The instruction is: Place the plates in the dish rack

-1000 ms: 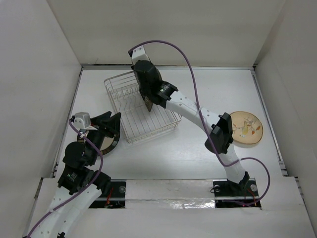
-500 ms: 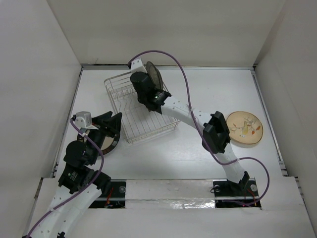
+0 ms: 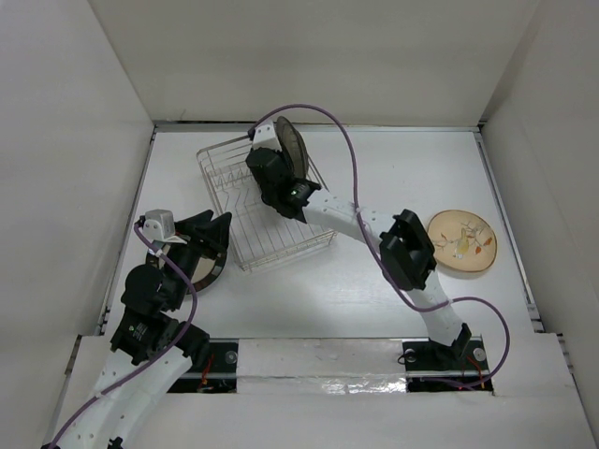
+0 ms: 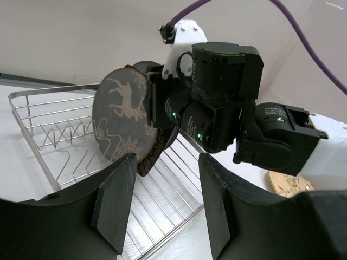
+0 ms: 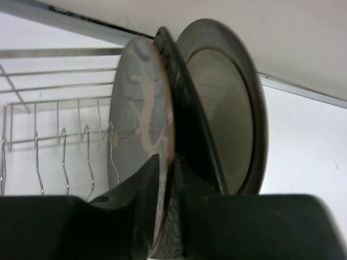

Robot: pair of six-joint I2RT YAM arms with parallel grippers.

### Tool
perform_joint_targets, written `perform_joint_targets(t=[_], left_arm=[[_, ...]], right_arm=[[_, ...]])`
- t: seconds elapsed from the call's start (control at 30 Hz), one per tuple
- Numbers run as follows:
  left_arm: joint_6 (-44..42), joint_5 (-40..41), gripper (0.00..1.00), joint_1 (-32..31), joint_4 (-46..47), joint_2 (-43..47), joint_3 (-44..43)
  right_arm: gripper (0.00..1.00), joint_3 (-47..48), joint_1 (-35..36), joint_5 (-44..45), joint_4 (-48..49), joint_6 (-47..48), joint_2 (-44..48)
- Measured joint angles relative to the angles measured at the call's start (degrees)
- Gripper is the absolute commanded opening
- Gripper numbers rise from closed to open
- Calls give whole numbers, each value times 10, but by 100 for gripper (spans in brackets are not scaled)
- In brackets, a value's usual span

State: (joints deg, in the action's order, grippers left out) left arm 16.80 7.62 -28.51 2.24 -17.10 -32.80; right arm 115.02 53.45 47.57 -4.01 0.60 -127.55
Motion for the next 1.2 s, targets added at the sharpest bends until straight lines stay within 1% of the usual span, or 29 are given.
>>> perform_joint_targets(t=[0.03, 0.1, 0.27, 0.37, 0.4, 0.43, 0.47, 0.5, 0.53, 0.57, 0.6, 0.63, 0.67, 0.7, 0.73, 0.77, 0.83, 0.87, 0.9, 0.97, 1.0, 1.03, 1.07, 1.1, 1.13, 1.17, 1.2], left_arm=[[0, 0, 47, 0, 0, 0, 0], [0, 0, 47, 0, 0, 0, 0], [0, -1, 47, 0, 0, 0, 0], [0, 0, 47, 0, 0, 0, 0], [0, -1, 46, 0, 0, 0, 0], [0, -1, 46, 0, 0, 0, 0], [0, -1, 45, 0, 0, 0, 0], [0, -2, 39, 0, 0, 0, 0], [1, -2, 34, 0, 0, 0, 0], [0, -2, 29, 0, 0, 1, 0], [0, -3, 21, 0, 0, 1, 0], [1, -5, 16, 0, 0, 1, 0], [1, -5, 12, 0, 0, 2, 0], [1, -8, 4, 0, -1, 3, 0], [2, -10, 0, 0, -1, 6, 0], [3, -10, 0, 0, -1, 9, 0], [3, -10, 0, 0, -1, 13, 0], [3, -10, 0, 0, -1, 14, 0], [3, -10, 0, 0, -2, 14, 0], [3, -11, 0, 0, -2, 16, 0], [3, -11, 0, 0, -1, 17, 0], [4, -11, 0, 0, -2, 18, 0], [4, -10, 0, -2, -2, 18, 0], [4, -10, 5, -3, -2, 19, 0], [4, -10, 16, -5, -2, 19, 0], [3, -9, 21, -7, -2, 19, 0], [4, -7, 29, -9, -2, 19, 0]], right_arm=[[47, -7, 1, 0, 3, -5, 1], [56, -19, 5, -2, 2, -9, 4], [57, -46, 18, -21, -1, -12, 37], [58, -77, 22, -41, 3, -21, 90], [57, -94, 24, -48, 6, -26, 117], [51, -122, 25, -56, 19, -33, 152], [39, -144, 25, -58, 23, -37, 182], [9, -180, 23, -64, 42, -47, 224], [0, -226, 19, -66, 61, -59, 269], [0, -279, 12, -69, 76, -75, 319], [0, -330, -1, -70, 83, -100, 370], [0, -377, -19, -70, 91, -123, 414], [0, -432, -50, -71, 95, -152, 466], [0, -486, -90, -72, 95, -189, 514], [0, -534, -137, -72, 89, -226, 559], [0, -587, -195, -75, 87, -261, 598], [6, -693, -303, -75, 62, -332, 681], [12, -741, -350, -77, 37, -363, 721], [34, -780, -388, -79, 20, -386, 756], [56, -855, -466, -97, -8, -427, 830], [77, -885, -502, -104, -24, -439, 862], [81, -907, -540, -113, -39, -452, 889], [82, -922, -577, -125, -54, -458, 908], [82, -932, -613, -137, -64, -463, 921], [82, -936, -653, -151, -72, -467, 928], [82, -939, -694, -173, -76, -470, 930], [82, -940, -722, -188, -77, -470, 929]])
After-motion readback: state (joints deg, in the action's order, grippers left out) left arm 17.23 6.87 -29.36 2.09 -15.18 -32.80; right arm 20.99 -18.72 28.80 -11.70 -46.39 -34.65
